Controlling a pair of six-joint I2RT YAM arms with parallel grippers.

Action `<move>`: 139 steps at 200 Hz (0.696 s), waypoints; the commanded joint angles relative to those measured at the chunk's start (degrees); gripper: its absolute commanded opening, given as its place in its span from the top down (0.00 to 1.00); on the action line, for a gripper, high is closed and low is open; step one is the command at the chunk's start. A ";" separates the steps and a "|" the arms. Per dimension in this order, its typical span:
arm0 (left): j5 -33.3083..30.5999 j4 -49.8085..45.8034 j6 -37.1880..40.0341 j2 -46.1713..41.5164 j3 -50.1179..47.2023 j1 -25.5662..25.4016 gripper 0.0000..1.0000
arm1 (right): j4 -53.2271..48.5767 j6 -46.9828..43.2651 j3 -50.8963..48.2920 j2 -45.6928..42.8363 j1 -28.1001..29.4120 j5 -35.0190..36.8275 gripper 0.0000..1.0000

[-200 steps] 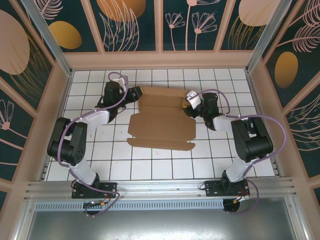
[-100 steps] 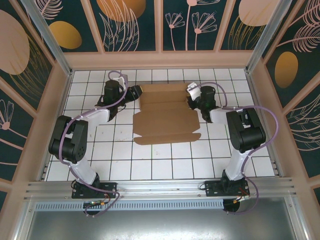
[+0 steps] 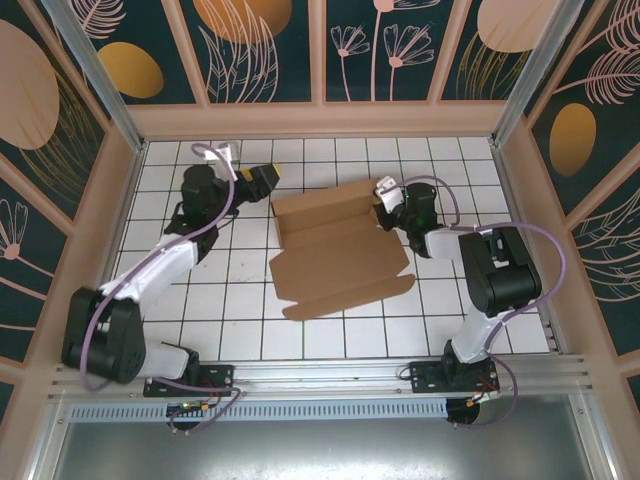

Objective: Fold the paper box

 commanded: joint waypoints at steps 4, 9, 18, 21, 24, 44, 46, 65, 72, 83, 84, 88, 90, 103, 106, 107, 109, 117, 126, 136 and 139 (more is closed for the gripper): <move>-4.11 -2.98 5.37 0.74 1.31 -0.06 0.24 | -1.39 -4.49 -1.59 -1.78 -0.46 -10.24 0.94; -3.40 -4.06 5.46 2.52 2.30 -0.06 0.24 | -1.72 -4.53 -1.33 -1.70 -0.46 -10.94 0.94; 0.68 -4.85 4.93 6.74 3.98 -0.08 0.26 | -2.16 -4.04 -0.76 -1.26 -0.34 -11.30 0.94; 2.20 -4.92 4.26 8.37 4.39 -0.13 0.28 | -2.30 -3.91 -0.56 -1.10 -0.20 -11.15 0.94; 3.63 -4.83 3.49 10.00 4.83 -0.08 0.30 | -2.72 -4.07 -0.24 -0.85 -0.07 -10.92 0.94; 14.45 0.09 -3.86 19.40 5.15 -0.90 0.42 | -4.95 -4.78 1.81 0.91 1.43 -8.02 0.94; 15.10 0.73 -4.38 19.97 5.15 -1.10 0.42 | -5.16 -4.81 2.08 1.05 1.54 -7.68 0.94; 17.86 4.01 -5.57 23.00 5.15 -4.08 0.44 | -7.82 -5.28 4.48 3.15 3.19 -3.92 0.92; 18.63 4.88 -6.04 23.35 5.14 -4.90 0.43 | -8.74 -4.98 5.50 4.03 3.71 -2.32 0.92; 20.53 6.58 -8.06 24.53 5.16 -5.56 0.43 | -9.06 -4.08 6.63 5.31 4.31 0.90 0.91; 20.72 6.70 -8.19 24.60 5.16 -5.58 0.43 | -9.06 -3.92 6.71 5.38 4.37 1.19 0.91; 21.30 7.46 -8.99 24.97 5.15 -5.66 0.43 | -9.04 -3.36 7.17 5.79 4.52 2.44 0.91; 21.56 7.86 -9.29 25.25 5.15 -5.67 0.43 | -9.13 -3.05 7.37 6.07 4.58 2.98 0.91; 22.53 10.20 -11.46 26.26 4.57 -5.77 0.43 | -9.35 -1.90 8.36 7.05 4.95 6.18 0.91; 22.74 10.69 -11.86 26.41 4.42 -5.81 0.43 | -9.21 -1.61 8.45 7.22 5.02 6.87 0.91; 22.84 10.87 -11.97 26.51 4.39 -5.83 0.43 | -9.18 -1.55 8.50 7.30 5.07 7.17 0.91; 22.89 11.09 -12.21 26.63 4.37 -5.85 0.43 | -9.10 -1.41 8.65 7.46 5.11 7.61 0.91; 23.43 12.16 -13.28 27.11 4.18 -6.03 0.44 | -8.35 -1.27 8.57 7.76 5.56 9.37 0.92; 23.81 12.90 -14.07 27.41 4.13 -6.18 0.44 | -8.04 -1.25 8.79 8.25 6.10 11.24 0.92; 23.96 13.54 -14.84 27.64 4.08 -6.27 0.44 | -8.10 -1.15 9.38 8.87 6.77 13.56 0.92; 23.96 13.65 -14.96 27.74 4.00 -6.24 0.44 | -8.21 -1.03 9.59 9.12 6.91 14.09 0.92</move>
